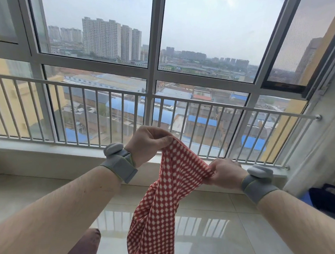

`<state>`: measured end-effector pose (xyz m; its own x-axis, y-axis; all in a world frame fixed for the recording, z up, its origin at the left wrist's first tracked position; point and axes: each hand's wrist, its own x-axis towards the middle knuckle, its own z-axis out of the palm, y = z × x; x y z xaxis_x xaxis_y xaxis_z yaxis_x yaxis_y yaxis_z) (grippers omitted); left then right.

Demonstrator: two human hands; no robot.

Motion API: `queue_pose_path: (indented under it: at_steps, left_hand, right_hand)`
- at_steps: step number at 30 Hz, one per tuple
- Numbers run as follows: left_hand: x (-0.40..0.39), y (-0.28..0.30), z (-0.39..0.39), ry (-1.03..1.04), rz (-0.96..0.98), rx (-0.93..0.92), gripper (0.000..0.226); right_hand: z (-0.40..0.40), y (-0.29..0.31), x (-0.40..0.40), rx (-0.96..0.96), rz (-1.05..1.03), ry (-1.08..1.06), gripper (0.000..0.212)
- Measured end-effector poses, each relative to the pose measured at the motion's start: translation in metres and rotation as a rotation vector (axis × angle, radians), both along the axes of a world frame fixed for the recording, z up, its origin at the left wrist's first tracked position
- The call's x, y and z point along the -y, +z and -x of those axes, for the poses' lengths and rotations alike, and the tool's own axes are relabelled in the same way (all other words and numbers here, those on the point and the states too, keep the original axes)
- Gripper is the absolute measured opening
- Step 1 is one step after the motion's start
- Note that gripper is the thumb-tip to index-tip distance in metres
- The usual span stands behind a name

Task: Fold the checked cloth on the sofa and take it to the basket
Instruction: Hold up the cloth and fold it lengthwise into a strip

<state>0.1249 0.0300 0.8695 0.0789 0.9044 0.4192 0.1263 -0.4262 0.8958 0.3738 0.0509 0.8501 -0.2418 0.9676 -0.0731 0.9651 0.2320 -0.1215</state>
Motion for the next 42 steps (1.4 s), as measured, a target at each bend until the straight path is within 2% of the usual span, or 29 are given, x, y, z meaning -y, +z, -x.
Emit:
queue_pose_path:
  at_steps: [3,7,9,11,14,15,16,18,20,23,28,29,31,32,34,36,40,42]
  left_hand:
    - [-0.005,-0.01,0.014,0.085,-0.027,-0.054,0.023]
    - [-0.018,-0.036,0.034,0.33,-0.096,-0.346,0.016]
    - [-0.026,-0.041,0.037,0.401,-0.057,-0.408,0.017]
    - [-0.04,-0.031,0.038,0.498,-0.039,-0.36,0.018]
    - [-0.059,0.004,0.045,0.66,-0.156,-0.049,0.02]
    - [-0.062,0.012,0.046,0.691,-0.214,-0.022,0.02]
    - [-0.061,0.015,0.045,0.686,-0.235,-0.078,0.021]
    - [-0.061,0.008,0.039,0.639,-0.156,-0.283,0.024]
    - [-0.066,0.008,0.034,0.611,-0.105,-0.283,0.026]
    - [-0.067,0.016,0.032,0.579,-0.06,-0.134,0.032]
    - [-0.063,0.031,0.023,0.493,-0.011,-0.033,0.021]
    - [-0.063,0.034,0.022,0.494,-0.027,0.012,0.022]
    - [-0.059,0.036,0.022,0.525,-0.131,0.098,0.03]
    - [-0.061,0.035,0.023,0.528,-0.196,0.087,0.031]
    - [-0.062,0.021,0.022,0.512,-0.189,-0.063,0.035]
    - [-0.067,0.008,0.019,0.47,-0.102,-0.175,0.044]
    - [-0.08,0.007,0.018,0.476,-0.025,-0.152,0.054]
    - [-0.079,0.009,0.017,0.461,-0.014,-0.155,0.056]
  right_hand:
    - [-0.004,-0.003,0.0,-0.031,-0.077,0.02,0.026]
    - [-0.002,-0.002,0.0,-0.036,-0.159,0.081,0.022]
    - [0.007,0.009,-0.005,0.025,-0.209,0.108,0.024]
    - [0.02,0.037,-0.011,0.045,-0.308,0.112,0.023]
    - [0.03,0.084,-0.017,-0.184,-0.638,0.088,0.023]
    - [0.034,0.096,-0.016,-0.236,-0.733,0.08,0.023]
    - [0.038,0.102,-0.012,-0.162,-0.726,0.068,0.022]
    - [0.044,0.099,-0.005,0.206,-0.527,-0.008,0.024]
    - [0.047,0.105,-0.004,0.329,-0.471,-0.085,0.026]
    - [0.042,0.116,-0.002,0.302,-0.532,-0.098,0.024]
    - [0.033,0.129,0.0,0.252,-0.566,-0.12,0.021]
    - [0.029,0.127,0.001,0.219,-0.614,-0.123,0.021]
    - [0.021,0.118,0.001,0.072,-0.86,-0.077,0.02]
    - [0.019,0.117,-0.001,0.033,-0.939,-0.029,0.019]
    - [0.015,0.103,-0.001,0.185,-0.755,-0.001,0.02]
    - [0.012,0.091,-0.005,0.298,-0.554,-0.048,0.02]
    - [0.02,0.087,-0.012,0.231,-0.641,-0.195,0.02]
    - [0.018,0.084,-0.012,0.24,-0.654,-0.194,0.021]
